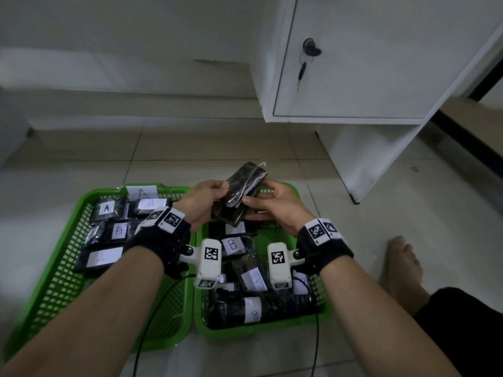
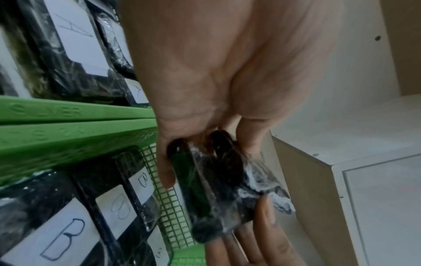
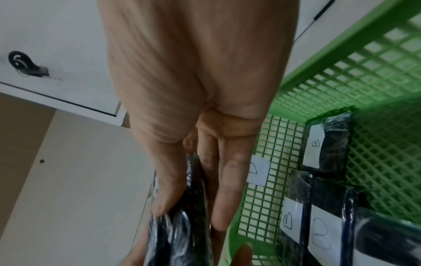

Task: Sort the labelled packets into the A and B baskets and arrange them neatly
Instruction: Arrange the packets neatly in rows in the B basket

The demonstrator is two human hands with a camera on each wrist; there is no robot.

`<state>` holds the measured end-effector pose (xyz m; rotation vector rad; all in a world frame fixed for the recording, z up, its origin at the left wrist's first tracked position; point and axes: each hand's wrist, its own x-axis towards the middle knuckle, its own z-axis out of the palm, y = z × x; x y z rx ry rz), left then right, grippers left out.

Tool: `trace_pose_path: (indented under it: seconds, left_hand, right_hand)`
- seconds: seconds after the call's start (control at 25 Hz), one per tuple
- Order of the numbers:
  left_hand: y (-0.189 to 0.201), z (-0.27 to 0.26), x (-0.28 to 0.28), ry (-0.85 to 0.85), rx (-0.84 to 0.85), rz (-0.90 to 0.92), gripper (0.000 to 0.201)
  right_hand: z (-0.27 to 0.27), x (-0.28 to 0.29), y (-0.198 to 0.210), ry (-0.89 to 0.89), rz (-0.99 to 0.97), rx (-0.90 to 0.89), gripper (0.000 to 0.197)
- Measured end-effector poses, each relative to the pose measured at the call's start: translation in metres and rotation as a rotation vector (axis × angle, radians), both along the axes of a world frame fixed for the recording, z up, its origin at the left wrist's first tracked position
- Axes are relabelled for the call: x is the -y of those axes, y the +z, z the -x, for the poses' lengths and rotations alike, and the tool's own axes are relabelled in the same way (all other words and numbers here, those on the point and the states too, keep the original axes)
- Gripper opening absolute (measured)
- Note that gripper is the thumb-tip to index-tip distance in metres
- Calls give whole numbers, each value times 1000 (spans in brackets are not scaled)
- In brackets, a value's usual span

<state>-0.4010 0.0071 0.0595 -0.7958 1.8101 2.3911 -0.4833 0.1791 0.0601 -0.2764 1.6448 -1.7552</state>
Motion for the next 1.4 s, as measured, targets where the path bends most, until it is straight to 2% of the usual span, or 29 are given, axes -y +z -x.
trace_pose_path:
  seconds: [0.08,0.16,0.2,0.28,0.36,0.44,0.48,0.56,0.68,0.92,1.0,1.08,1.16,1.28,1.4]
  left_hand:
    - [1,1,3,57,-15,-22,27]
    - [2,2,13,211,-49,-95,28]
    - [3,0,19,283,-76,-165,28]
    - [4,-6,28,336,-119,-275,29]
    - [4,-12,26,290,-112,-283,33]
    - [4,-14,19,230,-101,-265,30]
    - [5,-14,15,201,-100,-261,29]
    - [9,-14,11,143,-86,-252,35]
    - [12,-15,10,33,-75,-192,50]
    - [10,-15,5,31,16,-10,50]
    - [3,-11,6,9,107,123,51]
    - [-2,-8,3,-50,198,218,53]
    - [-9,-7,-4,-133,272,266,55]
    - [-21,-6,-16,-273,374,354,66]
    - [-29,-3,-25,-338,448,397,72]
  right_hand:
    - [7,-5,-1,13,-25,-44,58]
    - [17,-12,-2,-28,-59,-80,46]
    - [23,-17,-4,-71,-46,-56,38]
    - [31,-27,-8,-143,45,118,36]
    - [33,-35,-12,-140,133,310,45]
    - [31,-39,-15,-56,213,412,68]
    - [29,-38,-15,-12,266,456,65]
    - [27,-38,-15,-1,324,547,47]
    - [29,-42,-15,-103,318,568,50]
    - [28,-51,-7,-127,-76,79,11]
    - [32,-55,-6,-123,-363,-149,19]
    - [33,-53,-10,-11,-618,-353,32]
    - [29,-46,-18,85,-744,-479,30]
    - [23,-36,-32,125,-884,-574,17]
    - [23,-31,-33,285,-1066,-766,17]
